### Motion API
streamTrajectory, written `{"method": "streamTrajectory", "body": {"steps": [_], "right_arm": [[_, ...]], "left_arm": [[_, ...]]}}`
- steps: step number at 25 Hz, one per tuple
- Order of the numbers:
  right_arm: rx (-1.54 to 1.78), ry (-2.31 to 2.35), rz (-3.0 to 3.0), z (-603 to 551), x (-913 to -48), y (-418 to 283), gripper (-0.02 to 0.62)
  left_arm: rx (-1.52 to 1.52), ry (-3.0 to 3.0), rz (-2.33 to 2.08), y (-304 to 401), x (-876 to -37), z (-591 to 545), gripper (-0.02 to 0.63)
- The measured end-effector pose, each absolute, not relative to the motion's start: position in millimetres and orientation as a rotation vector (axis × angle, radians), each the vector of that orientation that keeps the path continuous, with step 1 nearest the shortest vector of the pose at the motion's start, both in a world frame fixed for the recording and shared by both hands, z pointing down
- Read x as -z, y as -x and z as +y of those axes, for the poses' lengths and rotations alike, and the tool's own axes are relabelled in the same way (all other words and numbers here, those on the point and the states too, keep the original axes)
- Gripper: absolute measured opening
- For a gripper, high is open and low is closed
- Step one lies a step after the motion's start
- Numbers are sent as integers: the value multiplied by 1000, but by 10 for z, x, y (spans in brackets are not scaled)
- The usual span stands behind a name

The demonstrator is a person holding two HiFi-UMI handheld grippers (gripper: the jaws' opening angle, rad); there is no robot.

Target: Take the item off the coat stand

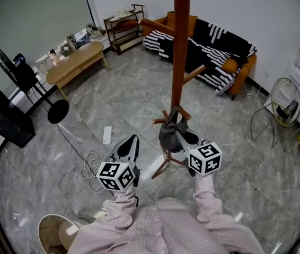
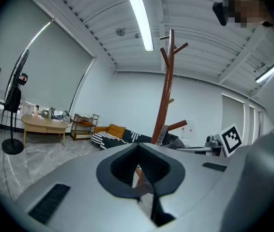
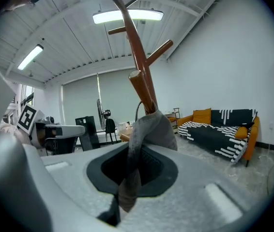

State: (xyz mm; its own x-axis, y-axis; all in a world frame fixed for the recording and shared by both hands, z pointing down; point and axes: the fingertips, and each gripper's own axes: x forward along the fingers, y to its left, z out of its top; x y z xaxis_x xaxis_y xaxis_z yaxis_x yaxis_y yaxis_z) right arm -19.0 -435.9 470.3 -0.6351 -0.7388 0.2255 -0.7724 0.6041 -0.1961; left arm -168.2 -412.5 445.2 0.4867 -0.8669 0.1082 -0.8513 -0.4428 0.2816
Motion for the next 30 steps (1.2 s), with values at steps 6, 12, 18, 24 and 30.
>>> {"method": "streamTrajectory", "body": {"steps": [6,12,18,24,30], "right_arm": [[-377,-1308,-2699,-4290,-4603,94,18],[-341,-1343,-2690,-4193,-4514,38,18],[-296,-1389,-2696,-4103,-4380,14,18],[-254,-1431,-2712,-4010,-4227,-12,18],[-210,-1483,-2716,-3869,-4144,-81,18]], "left_arm": [[82,-2461,-1416,1597,-4440,-4087,2],[97,-2484,-1384,1543,-4416,-4027,2],[108,-2512,-1354,1520,-4377,-3976,2],[106,-2544,-1318,1490,-4337,-3933,2],[99,-2577,-1276,1422,-4326,-3869,2]]}}
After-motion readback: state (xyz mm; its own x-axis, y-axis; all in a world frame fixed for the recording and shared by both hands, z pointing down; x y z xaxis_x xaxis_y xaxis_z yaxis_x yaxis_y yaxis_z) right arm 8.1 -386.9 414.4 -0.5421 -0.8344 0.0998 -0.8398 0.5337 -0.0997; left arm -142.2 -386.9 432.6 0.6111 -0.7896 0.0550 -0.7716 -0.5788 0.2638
